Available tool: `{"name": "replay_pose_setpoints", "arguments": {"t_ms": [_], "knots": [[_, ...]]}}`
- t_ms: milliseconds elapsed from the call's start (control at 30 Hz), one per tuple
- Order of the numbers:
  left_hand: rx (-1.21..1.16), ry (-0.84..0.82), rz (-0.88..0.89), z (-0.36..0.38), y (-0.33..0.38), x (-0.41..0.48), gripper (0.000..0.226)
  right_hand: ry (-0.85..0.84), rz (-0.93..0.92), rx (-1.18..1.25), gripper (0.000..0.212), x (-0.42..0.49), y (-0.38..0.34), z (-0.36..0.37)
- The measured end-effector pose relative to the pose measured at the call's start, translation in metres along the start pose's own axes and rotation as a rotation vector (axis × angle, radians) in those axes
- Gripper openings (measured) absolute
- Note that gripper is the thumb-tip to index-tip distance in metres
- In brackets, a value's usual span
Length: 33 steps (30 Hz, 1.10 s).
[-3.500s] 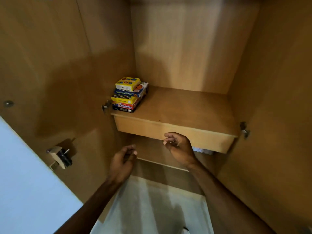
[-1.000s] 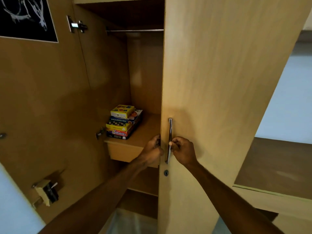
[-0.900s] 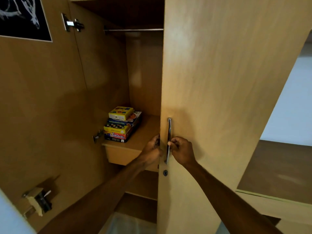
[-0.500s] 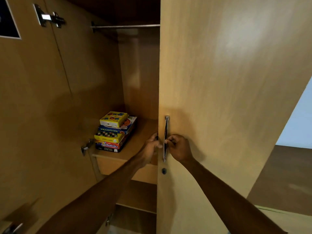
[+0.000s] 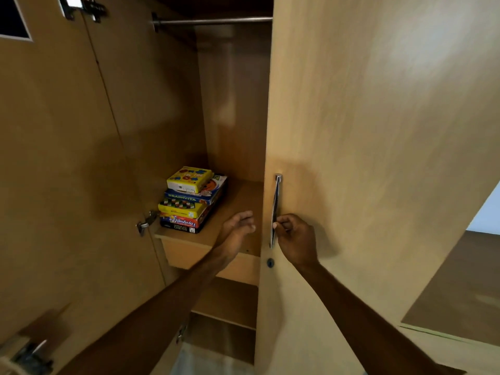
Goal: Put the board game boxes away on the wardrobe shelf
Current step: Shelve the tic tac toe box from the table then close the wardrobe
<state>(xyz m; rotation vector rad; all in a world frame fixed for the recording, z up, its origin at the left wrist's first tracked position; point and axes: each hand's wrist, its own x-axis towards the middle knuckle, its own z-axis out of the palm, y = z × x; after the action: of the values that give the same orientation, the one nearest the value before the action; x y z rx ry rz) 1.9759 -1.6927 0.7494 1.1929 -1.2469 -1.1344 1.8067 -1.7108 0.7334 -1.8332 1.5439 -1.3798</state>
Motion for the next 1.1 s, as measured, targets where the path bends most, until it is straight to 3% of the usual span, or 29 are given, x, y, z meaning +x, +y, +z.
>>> {"name": "replay_pose_setpoints", "arguments": {"t_ms": [133, 367, 533, 700, 800, 967, 1100], "knots": [[-0.060, 0.185, 0.010, -0.041, -0.035, -0.041, 0.033, -0.088, 0.021, 0.038, 0.016, -0.033, -0.013, 0.018], [0.036, 0.510, 0.001, -0.141, -0.060, -0.159, 0.030, -0.496, -0.042, 0.105, 0.014, -0.102, -0.074, 0.118], [0.195, 0.868, 0.026, -0.218, -0.046, -0.252, 0.023, -0.750, -0.158, 0.248, 0.017, -0.158, -0.161, 0.195], [0.367, 1.197, 0.077, -0.271, -0.006, -0.303, 0.026, -0.826, -0.257, 0.355, 0.020, -0.184, -0.235, 0.232], [0.414, 1.176, 0.070, -0.295, 0.015, -0.299, 0.037, -0.830, -0.271, 0.373, 0.022, -0.186, -0.263, 0.237], [0.331, 0.975, 0.003, -0.303, 0.030, -0.270, 0.039, -0.783, -0.246, 0.356, 0.023, -0.182, -0.262, 0.219], [0.306, 1.020, 0.008, -0.301, 0.020, -0.275, 0.036, -0.770, -0.248, 0.324, 0.022, -0.183, -0.241, 0.213]]}}
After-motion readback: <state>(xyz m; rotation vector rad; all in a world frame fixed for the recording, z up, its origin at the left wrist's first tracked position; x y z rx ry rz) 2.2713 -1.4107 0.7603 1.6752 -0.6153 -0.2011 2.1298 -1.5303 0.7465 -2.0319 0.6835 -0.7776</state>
